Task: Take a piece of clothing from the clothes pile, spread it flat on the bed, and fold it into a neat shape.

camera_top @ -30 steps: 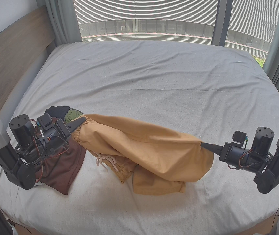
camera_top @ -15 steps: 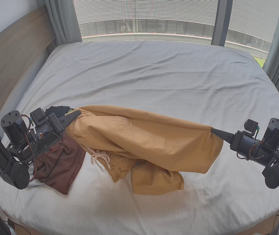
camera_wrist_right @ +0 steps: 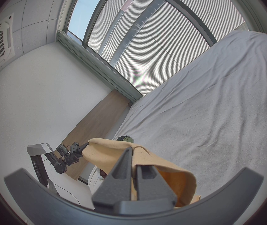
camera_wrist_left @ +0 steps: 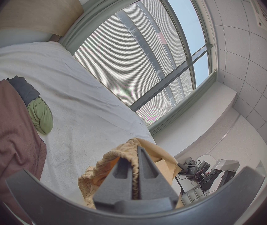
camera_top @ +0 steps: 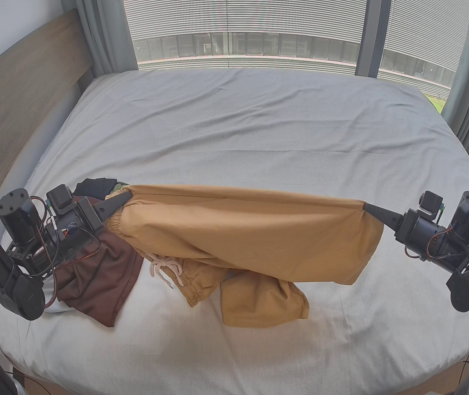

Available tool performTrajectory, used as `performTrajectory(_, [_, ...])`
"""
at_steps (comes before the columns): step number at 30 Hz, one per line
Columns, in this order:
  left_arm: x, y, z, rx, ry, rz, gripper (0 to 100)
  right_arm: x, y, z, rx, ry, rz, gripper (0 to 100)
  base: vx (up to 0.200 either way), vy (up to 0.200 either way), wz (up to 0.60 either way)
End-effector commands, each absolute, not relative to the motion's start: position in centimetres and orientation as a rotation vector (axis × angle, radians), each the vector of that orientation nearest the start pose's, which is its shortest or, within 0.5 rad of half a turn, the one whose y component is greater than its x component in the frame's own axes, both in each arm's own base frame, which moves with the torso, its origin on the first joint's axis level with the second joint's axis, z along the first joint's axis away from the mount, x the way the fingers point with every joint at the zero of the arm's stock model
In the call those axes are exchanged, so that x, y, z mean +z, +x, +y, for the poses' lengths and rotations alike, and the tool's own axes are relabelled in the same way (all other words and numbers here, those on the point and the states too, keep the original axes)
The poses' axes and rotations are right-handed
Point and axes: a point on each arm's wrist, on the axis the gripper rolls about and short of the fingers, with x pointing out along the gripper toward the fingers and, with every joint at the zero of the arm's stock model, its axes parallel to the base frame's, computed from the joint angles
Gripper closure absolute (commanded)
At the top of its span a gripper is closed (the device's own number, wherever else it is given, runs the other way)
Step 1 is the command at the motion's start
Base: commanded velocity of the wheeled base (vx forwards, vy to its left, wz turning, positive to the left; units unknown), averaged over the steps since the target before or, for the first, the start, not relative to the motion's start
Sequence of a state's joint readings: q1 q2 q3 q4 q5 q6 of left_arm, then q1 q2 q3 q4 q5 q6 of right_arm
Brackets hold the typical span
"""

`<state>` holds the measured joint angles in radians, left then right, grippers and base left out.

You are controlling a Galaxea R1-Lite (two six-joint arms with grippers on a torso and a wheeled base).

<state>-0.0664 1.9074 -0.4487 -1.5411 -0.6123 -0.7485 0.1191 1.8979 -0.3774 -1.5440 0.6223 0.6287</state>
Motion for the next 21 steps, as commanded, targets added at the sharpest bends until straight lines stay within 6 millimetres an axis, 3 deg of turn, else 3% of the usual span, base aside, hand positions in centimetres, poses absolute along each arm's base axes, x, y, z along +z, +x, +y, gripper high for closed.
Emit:
performTrajectory(1, [12.53, 28.98, -2.68, -0.661, -0.697, 0.176, 100, 11.83, 27.63, 4.25, 0.713, 0.593, 0.195, 100, 0.000, 0.000, 0.00])
performTrajectory(21, [12.53, 28.98, -2.60, -0.660, -0.697, 0.175, 100, 12.07, 27.87, 3.50, 0.712, 0.590, 0.183, 100, 0.000, 0.000, 0.00])
